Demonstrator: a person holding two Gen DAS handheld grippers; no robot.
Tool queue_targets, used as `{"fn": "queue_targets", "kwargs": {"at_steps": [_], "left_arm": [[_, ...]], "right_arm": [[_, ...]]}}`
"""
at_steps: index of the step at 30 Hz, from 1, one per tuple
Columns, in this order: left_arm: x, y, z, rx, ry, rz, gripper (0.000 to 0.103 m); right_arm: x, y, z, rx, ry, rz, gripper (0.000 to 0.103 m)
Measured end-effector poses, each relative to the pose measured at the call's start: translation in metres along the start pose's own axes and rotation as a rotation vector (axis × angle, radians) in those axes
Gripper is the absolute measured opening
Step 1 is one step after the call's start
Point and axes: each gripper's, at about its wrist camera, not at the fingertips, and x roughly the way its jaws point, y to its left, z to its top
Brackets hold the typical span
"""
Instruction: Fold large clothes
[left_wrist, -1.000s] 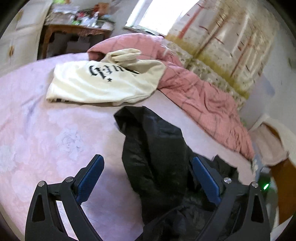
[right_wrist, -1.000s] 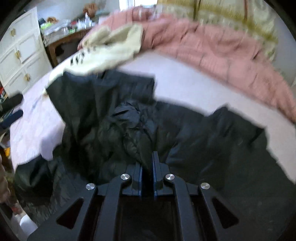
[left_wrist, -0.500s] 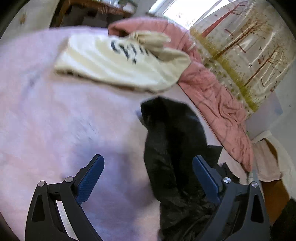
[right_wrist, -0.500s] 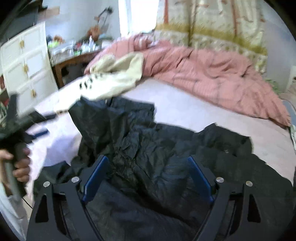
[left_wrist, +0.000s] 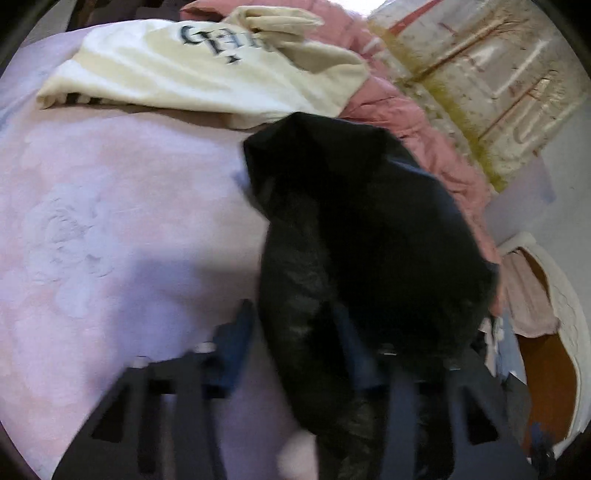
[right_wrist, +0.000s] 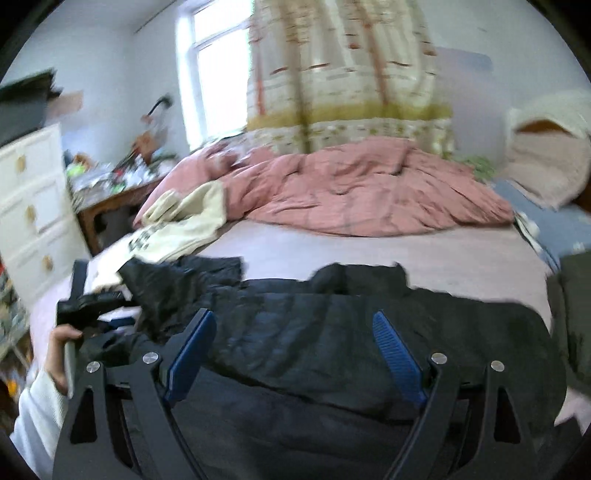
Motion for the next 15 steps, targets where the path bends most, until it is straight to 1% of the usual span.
{"fn": "queue_targets", "kwargs": {"at_steps": [1,2,3,4,5,6,8,10,11,12,13,15], "left_arm": [[0.003,-0.003,-0.002,0.019,0.016,-0.02,0.017],[0.005,-0.009,-0.004,0.049,0.026,-0.024,0.0],[0.004,-0.016,-0.006,0.088,0.018,-0.002,0.0],[-0.002,-0.022,-0.006,0.121,-0.009,0.038,0.0],[-0.014,-0.031,-0.007,0.159,-0.06,0.065,0.0],[-0.029,-0.04,-0.007,0.192,-0.11,0.057,0.0],[-0.065,-0.062,-0.011,0.246,-0.211,-0.008,0.0],[-0.099,-0.085,-0.018,0.304,-0.292,-0.075,0.0],[-0.111,-0.095,-0.022,0.33,-0.318,-0.098,0.0],[-0.12,-0.104,-0.026,0.35,-0.336,-0.108,0.0],[-0.126,-0.109,-0.028,0.362,-0.349,-0.099,0.0],[-0.128,-0.115,-0.027,0.369,-0.366,-0.056,0.0]], "right_arm": [[0.006,-0.013,-0.001,0.057,0.05,0.022,0.088],[0.01,-0.02,-0.002,0.093,0.081,0.045,0.088],[0.011,-0.029,-0.002,0.138,0.101,0.076,0.088],[0.009,-0.039,-0.002,0.184,0.093,0.1,0.088],[0.003,-0.047,-0.002,0.214,0.066,0.098,0.088],[-0.002,-0.052,-0.001,0.221,0.045,0.08,0.088],[-0.006,-0.055,0.0,0.201,0.028,0.047,0.088],[-0.011,-0.058,0.003,0.183,0.013,0.023,0.088],[-0.013,-0.058,0.003,0.182,0.008,0.017,0.088],[-0.014,-0.057,0.004,0.183,0.006,0.018,0.088],[-0.015,-0.058,0.004,0.183,0.007,0.025,0.088],[-0.016,-0.055,0.004,0.171,0.013,0.036,0.088]]}}
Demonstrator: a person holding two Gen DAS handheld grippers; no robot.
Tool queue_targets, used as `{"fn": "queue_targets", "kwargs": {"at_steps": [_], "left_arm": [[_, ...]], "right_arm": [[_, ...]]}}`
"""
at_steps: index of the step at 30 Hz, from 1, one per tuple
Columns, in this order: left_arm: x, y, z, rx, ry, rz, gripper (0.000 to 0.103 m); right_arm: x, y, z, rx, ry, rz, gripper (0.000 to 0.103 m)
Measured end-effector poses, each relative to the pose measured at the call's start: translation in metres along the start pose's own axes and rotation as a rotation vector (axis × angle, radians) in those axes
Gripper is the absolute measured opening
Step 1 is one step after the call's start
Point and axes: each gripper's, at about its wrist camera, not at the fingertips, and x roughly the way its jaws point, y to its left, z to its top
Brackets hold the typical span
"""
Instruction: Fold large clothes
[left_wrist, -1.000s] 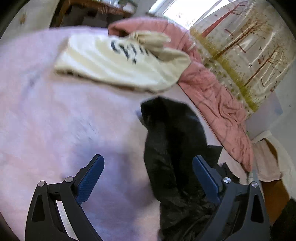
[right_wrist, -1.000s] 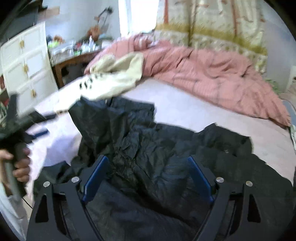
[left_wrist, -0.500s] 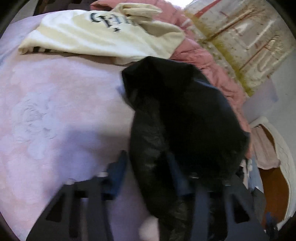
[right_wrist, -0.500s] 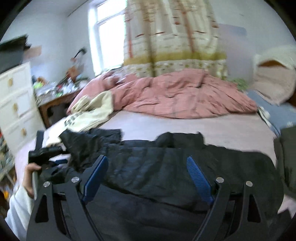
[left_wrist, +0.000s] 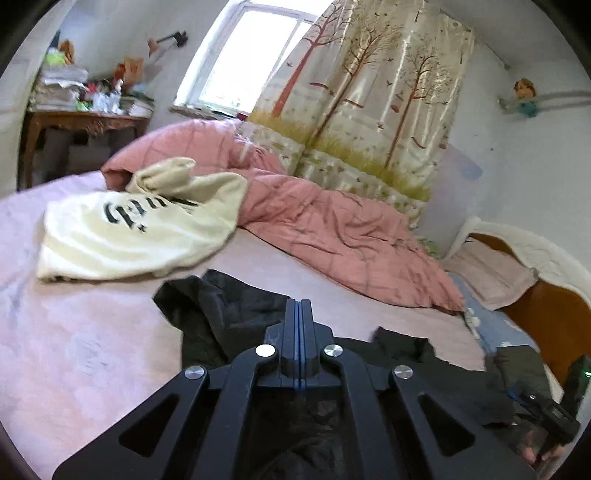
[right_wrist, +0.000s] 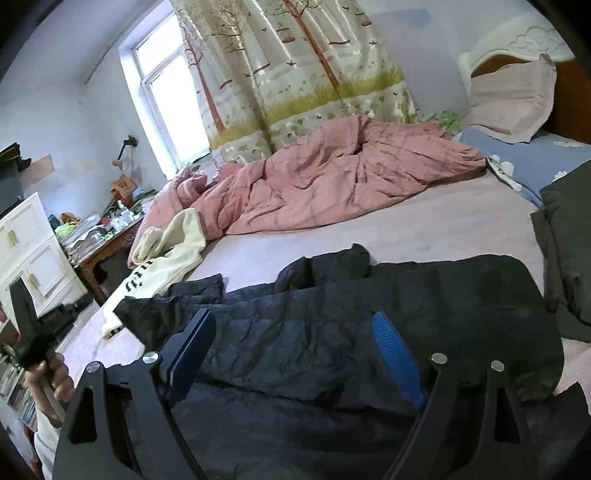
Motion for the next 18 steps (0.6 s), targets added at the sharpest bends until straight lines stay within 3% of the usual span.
{"fn": "queue_targets", "kwargs": {"at_steps": [1,2,4,8,11,16,18], "left_arm": [[0.004,0.002,0.001,0.003,-0.001,0.031,0.007],[0.011,0.007,0.002,-0.006,0.018,0.071,0.038],[0.025,0.023,0.005,-0.044,0.048,0.113,0.073],[0.062,0.06,0.006,-0.138,0.133,0.136,0.077],[0.085,0.107,-0.008,-0.324,0.165,0.164,0.078],[0.11,0.136,-0.021,-0.434,0.168,0.003,0.077],[0.112,0.133,-0.022,-0.445,0.159,-0.06,0.06]], "right_arm": [[-0.001,0.002,0.0,-0.012,0.001,0.0,0.088],[-0.002,0.005,-0.001,-0.029,0.001,-0.001,0.088],[-0.003,0.01,-0.002,-0.063,0.001,-0.006,0.088],[0.005,0.018,-0.008,-0.106,0.022,-0.017,0.088],[0.013,0.023,-0.013,-0.118,0.049,-0.003,0.088],[0.027,0.034,-0.024,-0.191,0.088,-0.024,0.088],[0.03,0.036,-0.026,-0.205,0.086,-0.046,0.088]]}}
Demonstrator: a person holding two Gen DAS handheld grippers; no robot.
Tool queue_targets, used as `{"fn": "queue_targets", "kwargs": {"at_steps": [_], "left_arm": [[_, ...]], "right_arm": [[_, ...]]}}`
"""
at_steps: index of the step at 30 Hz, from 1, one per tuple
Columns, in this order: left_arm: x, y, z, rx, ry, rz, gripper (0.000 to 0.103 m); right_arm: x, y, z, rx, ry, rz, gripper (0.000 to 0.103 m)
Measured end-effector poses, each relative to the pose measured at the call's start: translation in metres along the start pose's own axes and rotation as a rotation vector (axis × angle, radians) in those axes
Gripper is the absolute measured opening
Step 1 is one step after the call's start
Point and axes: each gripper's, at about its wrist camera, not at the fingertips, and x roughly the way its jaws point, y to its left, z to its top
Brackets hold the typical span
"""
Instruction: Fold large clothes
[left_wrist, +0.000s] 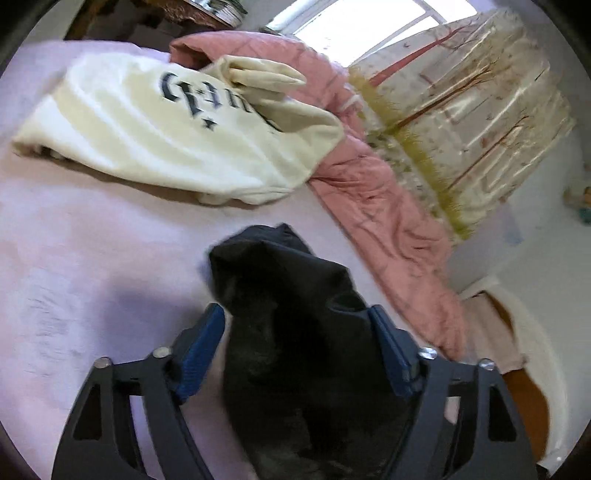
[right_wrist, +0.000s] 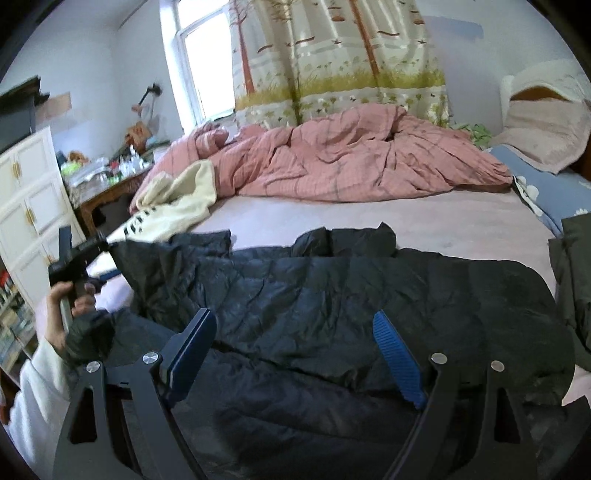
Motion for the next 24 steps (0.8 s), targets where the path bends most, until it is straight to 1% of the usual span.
{"fn": "queue_targets", "kwargs": {"at_steps": [2,3,5,6,8,11,12,14,15,16,18,19,21,24], "left_arm": [[0.008,-0.013,-0.004,0.045,0.046,-0.08,0.011],[0.009,-0.022,-0.007,0.09,0.063,-0.08,0.004],[0.0,-0.044,-0.014,0.184,0.024,-0.029,0.003],[-0.006,-0.057,-0.018,0.235,-0.002,-0.023,0.003],[-0.018,-0.083,-0.025,0.298,-0.043,-0.043,0.003],[-0.042,-0.127,-0.042,0.377,-0.078,-0.101,0.002],[-0.05,-0.144,-0.052,0.418,-0.089,-0.106,0.002],[-0.061,-0.179,-0.079,0.523,-0.082,-0.106,0.002],[-0.06,-0.201,-0.097,0.589,-0.064,-0.119,0.002],[-0.057,-0.216,-0.113,0.632,-0.04,-0.118,0.003],[-0.037,-0.239,-0.147,0.692,0.05,-0.059,0.003],[-0.025,-0.243,-0.16,0.702,0.084,-0.027,0.003],[0.006,-0.242,-0.185,0.727,0.15,0.071,0.003],[0.042,-0.224,-0.204,0.687,0.273,0.128,0.004]], "right_arm": [[0.0,-0.001,0.001,0.007,-0.017,-0.024,0.088],[0.0,-0.001,0.002,0.011,-0.02,-0.025,0.088],[-0.001,-0.003,0.003,0.016,-0.016,-0.021,0.088],[-0.002,-0.003,0.004,0.019,-0.018,-0.025,0.088],[-0.004,-0.004,0.003,0.021,-0.019,-0.028,0.088],[-0.005,-0.006,0.003,0.025,-0.015,-0.043,0.088],[-0.005,-0.007,0.004,0.028,-0.013,-0.055,0.088],[-0.004,-0.012,0.005,0.049,-0.007,-0.084,0.088],[-0.004,-0.016,0.005,0.066,-0.006,-0.088,0.088],[-0.004,-0.02,0.005,0.088,-0.002,-0.087,0.088],[-0.004,-0.028,0.005,0.129,0.006,-0.089,0.088],[-0.005,-0.033,0.005,0.149,0.004,-0.092,0.088],[-0.008,-0.041,0.005,0.179,-0.002,-0.106,0.088],[-0.011,-0.056,0.005,0.231,-0.006,-0.118,0.088]]}}
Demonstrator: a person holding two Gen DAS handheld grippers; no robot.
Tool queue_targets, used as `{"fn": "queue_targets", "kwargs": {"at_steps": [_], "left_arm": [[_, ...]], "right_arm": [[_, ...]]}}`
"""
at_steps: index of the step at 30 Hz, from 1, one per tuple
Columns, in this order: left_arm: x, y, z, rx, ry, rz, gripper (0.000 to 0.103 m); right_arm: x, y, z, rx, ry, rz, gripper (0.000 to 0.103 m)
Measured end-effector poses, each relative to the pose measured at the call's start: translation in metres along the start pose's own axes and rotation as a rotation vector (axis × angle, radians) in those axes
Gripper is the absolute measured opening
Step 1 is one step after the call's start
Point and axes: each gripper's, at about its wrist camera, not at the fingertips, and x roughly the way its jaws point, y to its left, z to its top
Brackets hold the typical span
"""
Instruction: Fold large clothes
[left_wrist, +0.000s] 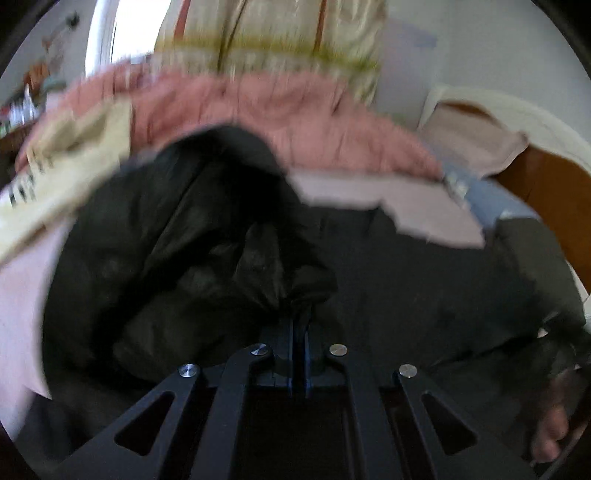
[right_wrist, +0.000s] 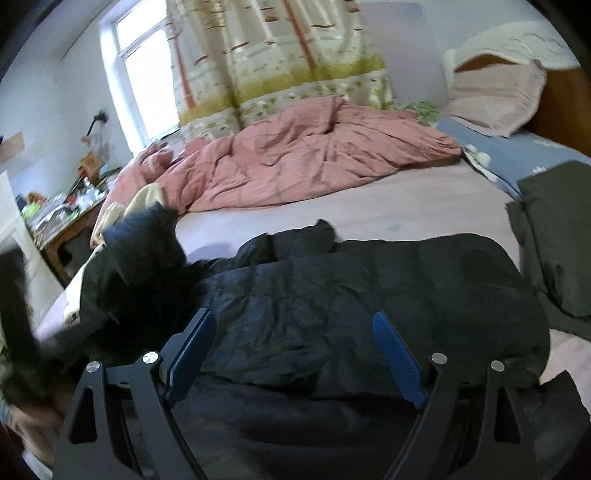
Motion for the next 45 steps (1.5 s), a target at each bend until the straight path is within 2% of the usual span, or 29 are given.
{"fn": "queue_targets", "kwargs": {"at_steps": [1,3,5,7,9,11,13,14,16,18,19,20,22,24,26,28,29,30,33,36,40,42,44,45], "left_arm": [[0.009,0.0,-0.003,0.004,0.036,-0.015,0.004],[0.015,-0.004,-0.006,0.04,0.079,-0.032,0.014],[0.005,-0.015,-0.01,0.097,0.074,-0.054,0.044],[-0.02,-0.028,-0.01,0.159,0.006,-0.053,0.051],[-0.052,-0.037,0.0,0.195,-0.103,-0.046,0.057],[-0.082,-0.03,0.014,0.149,-0.199,-0.077,0.069],[-0.105,-0.005,0.031,0.017,-0.264,-0.114,0.07],[-0.109,0.011,0.04,-0.044,-0.279,-0.111,0.071],[-0.113,0.052,0.049,-0.149,-0.304,-0.059,0.072],[-0.104,0.094,0.055,-0.254,-0.28,-0.017,0.072],[-0.093,0.112,0.058,-0.301,-0.25,-0.045,0.072],[-0.079,0.134,0.058,-0.354,-0.192,-0.106,0.072],[-0.046,0.163,0.052,-0.434,-0.062,-0.165,0.072],[-0.017,0.174,0.041,-0.471,0.038,-0.224,0.072],[0.005,0.17,0.032,-0.508,0.095,-0.331,0.072],[0.013,0.159,0.026,-0.527,0.099,-0.43,0.072],[0.011,0.151,0.028,-0.513,0.089,-0.452,0.072],[0.006,0.139,0.029,-0.476,0.075,-0.447,0.072],[-0.004,0.103,0.033,-0.306,0.068,-0.353,0.072],[-0.003,0.085,0.031,-0.24,0.048,-0.262,0.072],[-0.003,0.072,0.031,-0.165,0.023,-0.257,0.07],[-0.003,0.066,0.024,-0.128,0.043,-0.219,0.062],[0.01,0.066,0.022,-0.102,0.086,-0.114,0.025],[0.015,0.069,0.02,-0.092,0.103,-0.035,0.018]], "right_arm": [[0.001,-0.004,0.001,0.016,0.003,0.002,0.088],[0.004,-0.014,0.001,0.062,0.019,0.014,0.088],[0.008,-0.02,0.001,0.093,0.033,0.023,0.088],[0.01,-0.023,0.0,0.108,0.045,0.024,0.088],[0.011,-0.023,-0.001,0.107,0.045,0.019,0.088],[0.01,-0.022,-0.001,0.104,0.041,0.014,0.088],[0.009,-0.02,0.0,0.098,0.037,0.01,0.088],[0.009,-0.019,0.0,0.095,0.036,0.01,0.088],[0.008,-0.016,-0.001,0.086,0.035,0.015,0.088],[0.009,-0.014,-0.002,0.08,0.039,0.019,0.088],[0.011,-0.013,-0.002,0.077,0.042,0.022,0.088],[0.012,-0.012,-0.003,0.072,0.049,0.025,0.088],[0.016,-0.008,-0.004,0.059,0.061,0.027,0.088],[0.018,-0.005,-0.005,0.045,0.066,0.025,0.088],[0.019,-0.001,-0.006,0.023,0.068,0.023,0.088],[0.021,0.002,-0.008,0.009,0.071,0.016,0.088],[0.021,0.002,-0.008,0.006,0.073,0.015,0.088],[0.022,0.002,-0.009,0.003,0.076,0.017,0.088],[0.024,0.004,-0.011,-0.009,0.09,0.02,0.088],[0.025,0.006,-0.013,-0.015,0.098,0.022,0.088],[0.027,0.005,-0.015,-0.021,0.107,0.025,0.088],[0.03,0.005,-0.016,-0.022,0.116,0.022,0.088],[0.035,0.005,-0.018,-0.024,0.132,0.012,0.088],[0.037,0.005,-0.019,-0.027,0.137,0.007,0.088]]}}
